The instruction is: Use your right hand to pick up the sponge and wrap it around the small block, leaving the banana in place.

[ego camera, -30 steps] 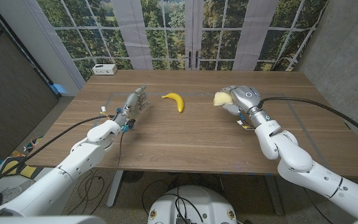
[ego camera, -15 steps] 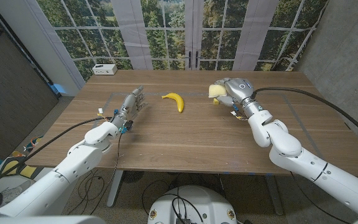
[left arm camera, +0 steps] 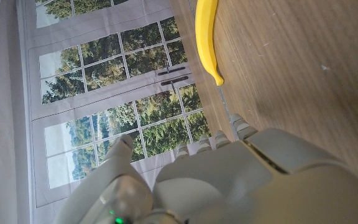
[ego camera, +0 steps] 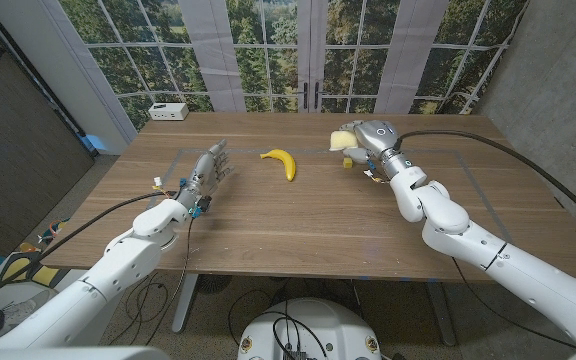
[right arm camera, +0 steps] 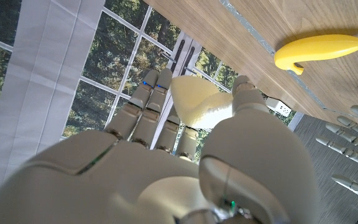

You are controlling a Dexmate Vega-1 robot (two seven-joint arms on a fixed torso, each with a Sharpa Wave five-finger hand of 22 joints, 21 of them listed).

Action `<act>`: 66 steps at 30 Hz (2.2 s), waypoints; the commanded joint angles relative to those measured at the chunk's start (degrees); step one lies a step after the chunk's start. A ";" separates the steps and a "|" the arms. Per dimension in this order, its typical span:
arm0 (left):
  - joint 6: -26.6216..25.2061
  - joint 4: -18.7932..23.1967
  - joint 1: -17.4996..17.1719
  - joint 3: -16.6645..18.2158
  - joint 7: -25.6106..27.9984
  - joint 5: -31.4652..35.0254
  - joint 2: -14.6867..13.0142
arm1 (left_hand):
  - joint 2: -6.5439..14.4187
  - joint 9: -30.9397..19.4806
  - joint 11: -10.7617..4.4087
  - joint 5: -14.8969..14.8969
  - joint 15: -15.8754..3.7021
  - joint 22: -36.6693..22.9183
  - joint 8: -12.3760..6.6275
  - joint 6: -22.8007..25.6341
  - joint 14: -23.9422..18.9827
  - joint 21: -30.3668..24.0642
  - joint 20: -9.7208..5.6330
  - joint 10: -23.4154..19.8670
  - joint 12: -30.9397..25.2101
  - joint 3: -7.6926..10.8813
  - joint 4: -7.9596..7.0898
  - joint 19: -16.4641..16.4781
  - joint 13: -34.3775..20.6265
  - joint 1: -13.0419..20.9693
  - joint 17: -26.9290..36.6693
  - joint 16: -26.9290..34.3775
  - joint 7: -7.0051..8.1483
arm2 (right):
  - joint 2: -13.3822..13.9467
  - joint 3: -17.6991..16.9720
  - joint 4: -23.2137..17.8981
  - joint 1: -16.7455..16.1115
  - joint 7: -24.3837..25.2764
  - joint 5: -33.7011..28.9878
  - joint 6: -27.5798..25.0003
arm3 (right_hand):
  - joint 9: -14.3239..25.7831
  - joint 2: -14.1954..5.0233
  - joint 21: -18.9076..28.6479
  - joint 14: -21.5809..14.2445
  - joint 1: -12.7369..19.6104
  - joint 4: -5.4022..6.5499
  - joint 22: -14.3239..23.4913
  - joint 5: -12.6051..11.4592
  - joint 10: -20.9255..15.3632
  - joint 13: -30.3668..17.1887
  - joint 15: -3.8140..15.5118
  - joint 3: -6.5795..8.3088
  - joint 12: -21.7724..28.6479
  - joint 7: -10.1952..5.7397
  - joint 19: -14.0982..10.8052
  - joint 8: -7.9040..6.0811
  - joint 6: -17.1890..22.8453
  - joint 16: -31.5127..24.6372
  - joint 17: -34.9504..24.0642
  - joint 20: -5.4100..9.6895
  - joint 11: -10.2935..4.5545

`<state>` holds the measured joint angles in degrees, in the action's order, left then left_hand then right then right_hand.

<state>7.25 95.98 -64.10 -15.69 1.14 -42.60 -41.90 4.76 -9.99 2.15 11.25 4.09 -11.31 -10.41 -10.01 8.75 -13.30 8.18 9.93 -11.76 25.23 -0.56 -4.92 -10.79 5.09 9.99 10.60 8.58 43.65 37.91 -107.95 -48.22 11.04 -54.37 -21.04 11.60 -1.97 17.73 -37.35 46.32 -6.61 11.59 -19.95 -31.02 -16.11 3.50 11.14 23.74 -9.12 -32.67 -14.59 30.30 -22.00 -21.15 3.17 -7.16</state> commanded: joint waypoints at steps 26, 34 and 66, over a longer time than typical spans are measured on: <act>-1.75 3.26 -2.46 1.69 3.75 0.11 -0.94 | 0.07 -0.12 0.21 0.26 -0.22 -0.21 -0.14 -6.38 0.29 0.14 0.36 2.20 -0.16 -0.20 0.29 0.10 -0.31 -0.56 0.24 -0.03 0.29 | -4.79 9.56 18.42 12.33 -1.38 3.48 -2.02 | 0.20 -0.38 0.67 -0.75 0.95 0.33 0.23 -0.62 -0.38 -0.47 8.49 -0.96 0.55 0.08 -0.05 0.58 0.76 1.31 -0.37 0.07 0.15; -1.84 2.75 -1.81 1.49 3.46 0.25 -0.80 | 0.08 -0.12 -0.04 0.26 -0.29 -0.21 -0.14 -6.37 0.28 0.14 0.33 2.11 -0.21 -0.20 0.29 0.12 -0.31 -0.56 0.24 -0.02 0.27 | -4.73 11.07 19.66 13.12 -2.16 4.70 -1.35 | 0.21 -0.31 0.75 -0.78 0.87 0.46 0.23 -0.62 -0.35 -0.52 8.43 -1.26 0.56 0.20 -0.08 0.72 0.73 1.58 -0.43 0.04 0.14; -2.67 1.09 0.41 0.33 2.34 0.29 -0.29 | 0.12 -0.12 -0.16 0.27 -0.20 -0.22 -0.15 -6.36 0.27 0.15 0.38 2.27 -0.19 -0.22 0.29 0.12 -0.30 -0.59 0.25 -0.01 0.29 | -2.18 13.19 17.90 13.42 -10.27 7.00 -6.30 | 0.19 2.33 0.94 2.70 -1.80 1.97 0.17 -0.23 5.54 0.13 7.40 -5.68 -2.55 1.12 0.70 3.46 -6.03 4.22 -1.63 -2.07 1.11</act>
<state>4.72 97.58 -64.43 -14.88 3.82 -42.47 -42.44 4.76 -9.99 2.15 11.25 4.08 -11.31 -10.41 -10.01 8.77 -13.30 8.18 9.93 -11.77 25.00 -0.33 -4.92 -10.79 5.09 9.99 10.60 8.57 39.29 51.30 -87.21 -34.01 3.72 -48.17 -25.61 11.57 -0.30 18.43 -34.86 45.54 -5.14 11.57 -20.36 -25.45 -15.95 3.29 6.27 21.29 -8.41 -31.42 -11.21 24.43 -17.96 -22.42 1.90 -6.75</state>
